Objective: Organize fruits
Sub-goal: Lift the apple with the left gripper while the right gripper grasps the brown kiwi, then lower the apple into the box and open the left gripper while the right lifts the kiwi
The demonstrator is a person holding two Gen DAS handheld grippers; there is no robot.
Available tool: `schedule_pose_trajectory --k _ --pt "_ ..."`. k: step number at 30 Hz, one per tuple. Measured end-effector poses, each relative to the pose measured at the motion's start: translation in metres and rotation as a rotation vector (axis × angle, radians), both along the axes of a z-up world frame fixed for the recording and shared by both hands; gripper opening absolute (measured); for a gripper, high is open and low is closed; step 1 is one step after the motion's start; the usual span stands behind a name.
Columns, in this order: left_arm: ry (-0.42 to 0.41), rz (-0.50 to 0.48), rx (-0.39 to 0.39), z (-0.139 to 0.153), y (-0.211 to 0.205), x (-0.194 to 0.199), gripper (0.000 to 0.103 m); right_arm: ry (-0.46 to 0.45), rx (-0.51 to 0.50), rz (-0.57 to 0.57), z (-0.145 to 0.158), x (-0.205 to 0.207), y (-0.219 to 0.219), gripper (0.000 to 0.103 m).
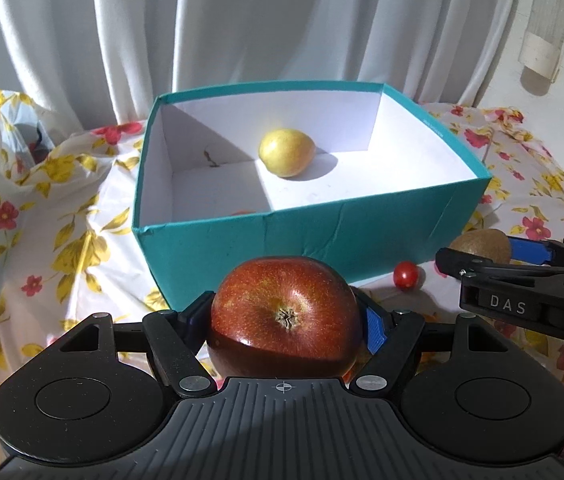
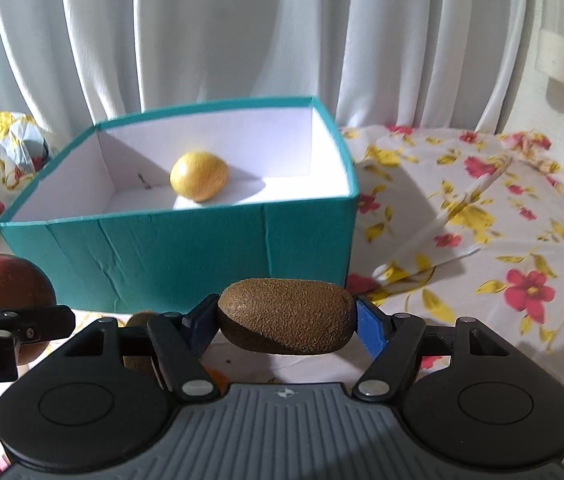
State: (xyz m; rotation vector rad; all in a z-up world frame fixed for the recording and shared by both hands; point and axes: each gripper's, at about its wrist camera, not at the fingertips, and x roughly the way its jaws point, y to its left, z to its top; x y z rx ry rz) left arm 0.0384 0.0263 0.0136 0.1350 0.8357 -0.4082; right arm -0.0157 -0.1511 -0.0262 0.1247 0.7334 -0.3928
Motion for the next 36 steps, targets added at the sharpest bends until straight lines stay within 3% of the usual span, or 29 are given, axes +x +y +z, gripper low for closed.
schedule_pose_trajectory --k 10,17,36 --pt "-0.074 -0.048 -0.034 0.037 -0.018 0.005 0.078 -0.09 -0.046 -0.043 0.029 -0.017 -0.003 0.071" --pt "-0.13 -0.014 -0.034 0.056 -0.026 0.018 0.078 -0.131 -0.068 -0.065 0.04 -0.027 -0.003 0.071" --pt "-0.148 0.097 -0.004 0.051 -0.032 0.065 0.078 -0.179 -0.095 -0.101 0.049 -0.04 -0.003 0.071"
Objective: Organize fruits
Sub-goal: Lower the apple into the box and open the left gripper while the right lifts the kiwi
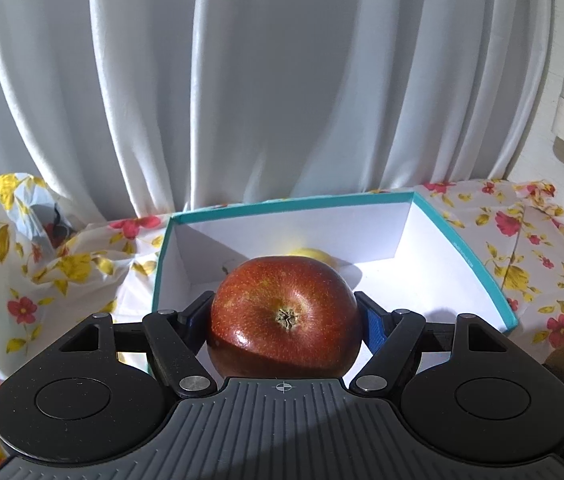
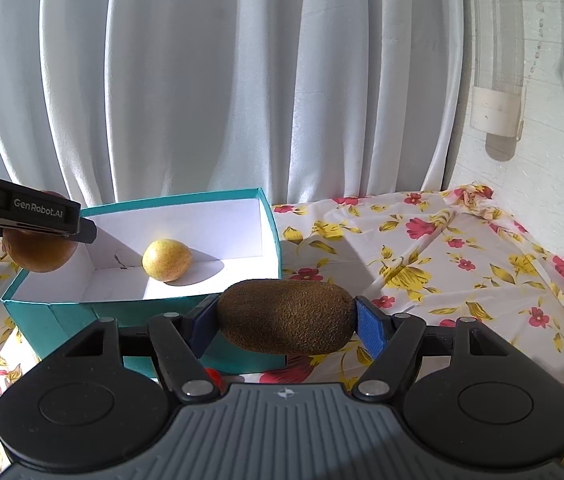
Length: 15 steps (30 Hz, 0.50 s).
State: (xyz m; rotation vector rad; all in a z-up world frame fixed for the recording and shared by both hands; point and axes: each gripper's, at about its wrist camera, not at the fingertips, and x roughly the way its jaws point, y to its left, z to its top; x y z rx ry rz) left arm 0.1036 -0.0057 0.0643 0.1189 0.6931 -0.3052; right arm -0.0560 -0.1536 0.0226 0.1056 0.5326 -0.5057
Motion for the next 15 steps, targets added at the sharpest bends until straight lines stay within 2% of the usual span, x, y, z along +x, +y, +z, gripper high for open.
schedule_pose_trajectory --k 15 --pt "0.04 0.023 0.062 -0.033 -0.014 0.03 0.078 -0.005 -0.005 -0.022 0.0 0.001 -0.006 0.071"
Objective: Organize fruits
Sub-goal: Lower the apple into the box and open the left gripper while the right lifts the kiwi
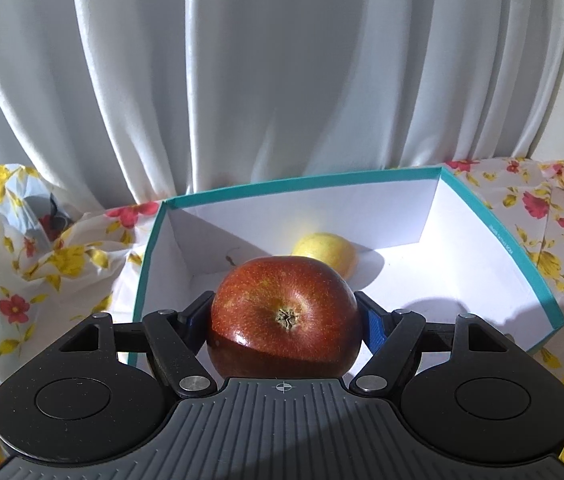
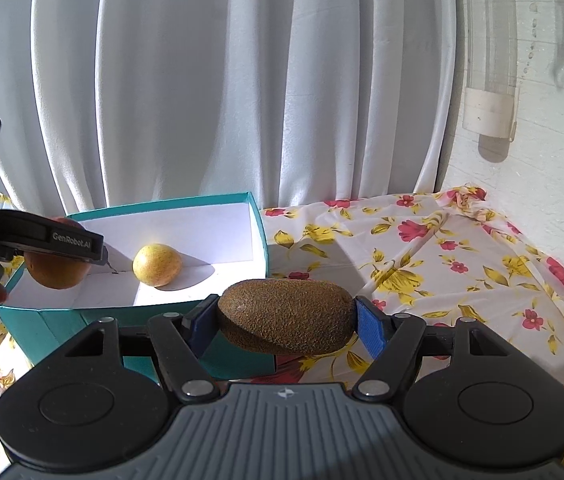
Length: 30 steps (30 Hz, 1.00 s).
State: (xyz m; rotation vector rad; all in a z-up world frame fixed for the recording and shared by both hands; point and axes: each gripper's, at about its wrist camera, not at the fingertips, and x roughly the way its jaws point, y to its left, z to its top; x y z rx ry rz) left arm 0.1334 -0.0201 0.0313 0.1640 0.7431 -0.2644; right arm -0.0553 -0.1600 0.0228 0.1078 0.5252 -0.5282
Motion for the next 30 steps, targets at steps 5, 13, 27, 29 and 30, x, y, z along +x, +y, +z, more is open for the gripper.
schedule_pose_trajectory --k 5,13,27,29,30 --pt "0.036 0.013 0.015 -0.014 -0.002 0.011 0.078 0.001 0.001 -0.011 -0.001 0.0 -0.004 0.071" --pt "0.06 0.025 0.041 -0.029 -0.003 0.021 0.078 -0.005 -0.004 -0.012 0.0 0.002 -0.003 0.071" --pt "0.092 0.03 0.071 -0.045 -0.004 0.034 0.078 -0.001 -0.018 -0.011 0.003 0.005 -0.001 0.071" --pt "0.093 0.029 0.075 -0.045 -0.004 0.034 0.078 -0.003 -0.018 -0.012 0.003 0.005 -0.001 0.071" --pt "0.095 0.028 0.076 -0.045 -0.004 0.034 0.078 -0.002 -0.02 -0.01 0.004 0.004 -0.001 0.071"
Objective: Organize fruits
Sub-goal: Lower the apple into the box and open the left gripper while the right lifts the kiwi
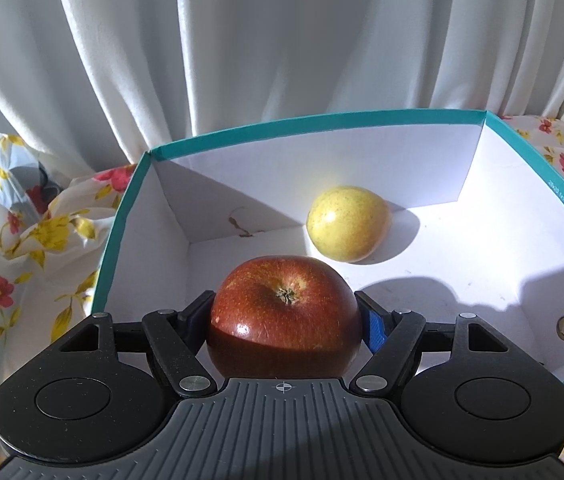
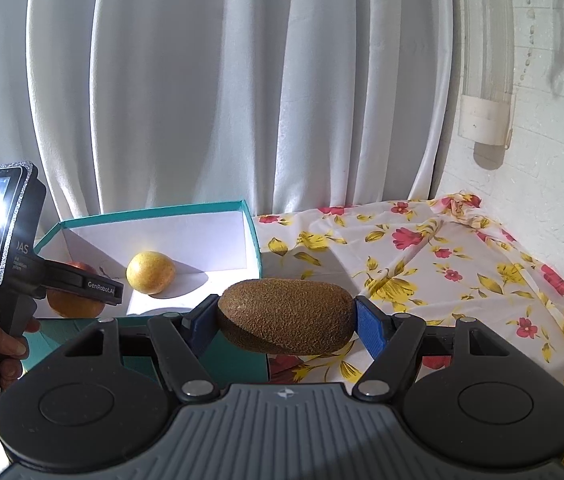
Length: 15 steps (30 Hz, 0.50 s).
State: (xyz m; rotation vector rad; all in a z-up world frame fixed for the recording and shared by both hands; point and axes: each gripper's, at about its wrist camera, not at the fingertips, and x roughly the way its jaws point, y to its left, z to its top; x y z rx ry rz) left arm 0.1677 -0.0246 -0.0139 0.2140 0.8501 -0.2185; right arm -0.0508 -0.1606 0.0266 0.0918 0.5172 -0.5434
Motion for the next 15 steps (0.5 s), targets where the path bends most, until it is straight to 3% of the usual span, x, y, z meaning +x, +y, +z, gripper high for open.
schedule_pose_trajectory --k 4,5,6,7,11,15 --pt "-0.008 0.001 -0.008 0.002 0.001 -0.002 0.08 -0.003 -0.005 0.003 0.002 0.0 0.001 0.071" --pt "-0.021 0.002 -0.006 0.004 0.002 -0.003 0.083 -0.003 -0.006 0.004 0.002 0.0 0.001 0.071" --pt "-0.032 0.005 -0.004 0.006 0.003 -0.005 0.096 -0.003 -0.007 0.004 0.002 0.0 0.001 0.071" --pt "-0.048 0.005 -0.01 0.01 0.005 -0.008 0.099 -0.004 -0.009 0.005 0.003 0.0 0.002 0.071" --pt "-0.074 0.005 -0.042 0.029 0.016 -0.025 0.1 -0.009 -0.013 0.004 0.005 -0.001 0.002 0.071" --pt "-0.1 0.011 -0.124 0.052 0.035 -0.053 0.103 -0.015 -0.016 0.007 0.008 -0.001 0.002 0.071"
